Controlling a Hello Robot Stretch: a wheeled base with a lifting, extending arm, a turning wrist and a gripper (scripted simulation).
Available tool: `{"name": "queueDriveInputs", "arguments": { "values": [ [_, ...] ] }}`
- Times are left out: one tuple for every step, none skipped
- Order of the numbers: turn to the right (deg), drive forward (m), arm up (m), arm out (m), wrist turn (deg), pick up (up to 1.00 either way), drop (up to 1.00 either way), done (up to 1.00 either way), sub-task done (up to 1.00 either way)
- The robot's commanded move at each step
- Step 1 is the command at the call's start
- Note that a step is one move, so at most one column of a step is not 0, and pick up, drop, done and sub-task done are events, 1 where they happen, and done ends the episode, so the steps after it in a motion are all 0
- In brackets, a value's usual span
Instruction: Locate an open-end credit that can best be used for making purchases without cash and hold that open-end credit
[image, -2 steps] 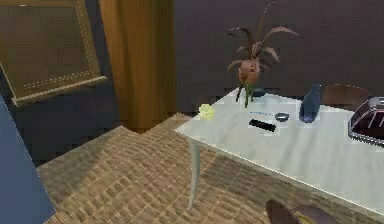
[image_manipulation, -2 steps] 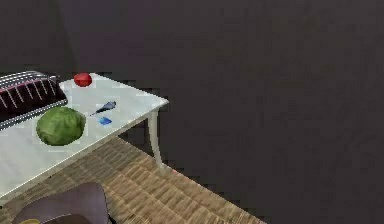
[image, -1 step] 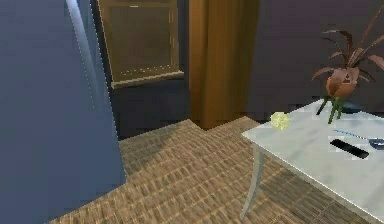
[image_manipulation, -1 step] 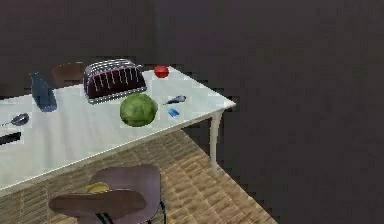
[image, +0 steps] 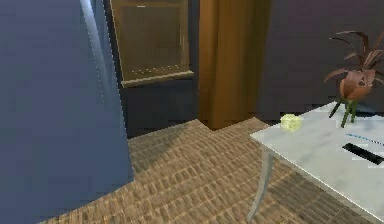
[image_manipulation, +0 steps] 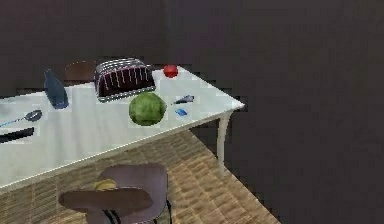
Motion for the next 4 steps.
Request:
{"name": "queueDriveInputs", "arguments": {
  "values": [
    [45.0, 0.00, 0.00, 0.00, 0.0, 0.00, 0.00, 0.00, 0.00],
    [45.0, 0.00, 0.00, 0.00, 0.0, 0.00, 0.00, 0.00, 0.00],
    [21.0, 0.00, 0.00, 0.00, 0.0, 0.00, 0.00, 0.00, 0.00],
    [0.0, 0.40, 0.00, 0.00, 0.0, 0.00, 0.00, 0.00, 0.00]
  ]
}}
